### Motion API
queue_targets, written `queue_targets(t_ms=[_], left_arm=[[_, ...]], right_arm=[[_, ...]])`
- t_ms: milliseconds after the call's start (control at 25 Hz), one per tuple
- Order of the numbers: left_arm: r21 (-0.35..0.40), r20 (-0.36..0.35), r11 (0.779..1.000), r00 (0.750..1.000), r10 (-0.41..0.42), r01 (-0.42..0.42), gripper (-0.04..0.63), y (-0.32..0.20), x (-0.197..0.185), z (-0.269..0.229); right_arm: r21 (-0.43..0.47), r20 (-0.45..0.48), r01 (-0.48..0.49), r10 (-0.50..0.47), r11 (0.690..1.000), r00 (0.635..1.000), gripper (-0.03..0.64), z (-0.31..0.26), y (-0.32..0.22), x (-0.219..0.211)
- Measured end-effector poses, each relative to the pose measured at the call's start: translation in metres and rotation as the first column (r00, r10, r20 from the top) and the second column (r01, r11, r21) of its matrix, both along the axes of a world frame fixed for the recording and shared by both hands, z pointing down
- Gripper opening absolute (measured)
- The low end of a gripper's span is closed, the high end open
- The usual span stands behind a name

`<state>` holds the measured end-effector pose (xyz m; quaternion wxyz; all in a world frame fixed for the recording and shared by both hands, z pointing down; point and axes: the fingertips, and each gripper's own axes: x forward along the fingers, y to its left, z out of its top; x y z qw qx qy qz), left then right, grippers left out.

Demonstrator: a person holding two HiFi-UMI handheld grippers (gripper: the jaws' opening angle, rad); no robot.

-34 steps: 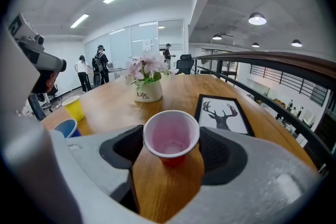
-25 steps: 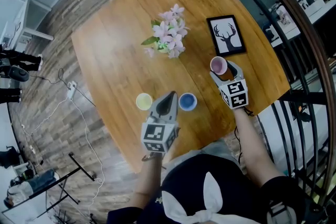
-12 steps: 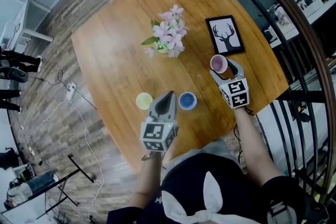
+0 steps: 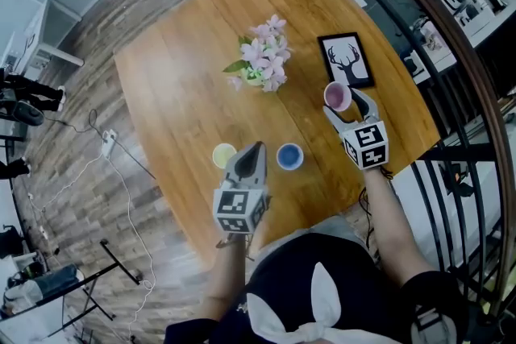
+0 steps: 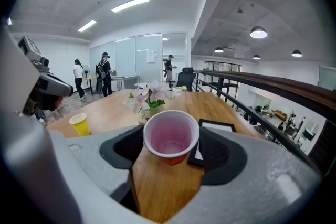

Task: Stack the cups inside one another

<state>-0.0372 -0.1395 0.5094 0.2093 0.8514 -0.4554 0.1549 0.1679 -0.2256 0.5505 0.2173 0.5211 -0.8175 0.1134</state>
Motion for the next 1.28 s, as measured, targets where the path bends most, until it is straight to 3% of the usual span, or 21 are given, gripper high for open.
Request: queue_targets(t_ms=[640, 1280], left_arm=[[0.026, -0.013, 0.992, 0.993, -0.12, 0.12, 0.011, 0.015, -0.047, -0.014], [0.071, -0.013, 0.972, 0.975, -0.222, 0.222, 0.011, 0.029, -0.094, -0.024]], right_arm=[[0.149, 0.035, 0.079, -0.085, 0.986, 0.996, 0.325, -0.086, 0.021, -0.035], [0.18, 0.06, 0.23, -0.244, 0.956, 0.968, 0.325, -0.111, 0.061, -0.091]])
